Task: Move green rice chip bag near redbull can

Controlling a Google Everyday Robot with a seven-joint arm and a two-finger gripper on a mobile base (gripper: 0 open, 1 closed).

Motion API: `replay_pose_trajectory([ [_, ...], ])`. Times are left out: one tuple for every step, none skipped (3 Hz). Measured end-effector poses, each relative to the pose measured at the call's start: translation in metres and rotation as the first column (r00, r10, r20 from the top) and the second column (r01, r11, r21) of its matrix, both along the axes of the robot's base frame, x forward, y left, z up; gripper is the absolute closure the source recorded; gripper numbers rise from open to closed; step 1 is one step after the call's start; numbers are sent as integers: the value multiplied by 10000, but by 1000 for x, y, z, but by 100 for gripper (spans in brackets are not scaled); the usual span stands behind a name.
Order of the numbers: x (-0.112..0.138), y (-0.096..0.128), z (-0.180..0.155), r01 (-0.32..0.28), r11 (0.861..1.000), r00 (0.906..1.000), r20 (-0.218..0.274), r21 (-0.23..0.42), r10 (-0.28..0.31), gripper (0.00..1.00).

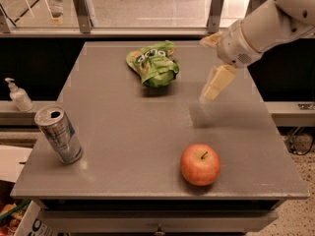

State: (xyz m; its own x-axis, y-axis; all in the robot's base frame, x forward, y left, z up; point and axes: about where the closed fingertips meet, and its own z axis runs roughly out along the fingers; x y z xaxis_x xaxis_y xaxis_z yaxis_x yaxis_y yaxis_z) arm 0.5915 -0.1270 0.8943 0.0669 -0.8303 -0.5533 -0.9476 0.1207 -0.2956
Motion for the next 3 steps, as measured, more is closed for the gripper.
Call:
replay_pose_trajectory([
  [16,37,-4,-733,9959,9972,180,538,724,0],
  [37,68,-11,-1231,9894,9920,384,775,1204,0],
  [67,102,-33,-1584,9829,9871,393,941,1554,0],
])
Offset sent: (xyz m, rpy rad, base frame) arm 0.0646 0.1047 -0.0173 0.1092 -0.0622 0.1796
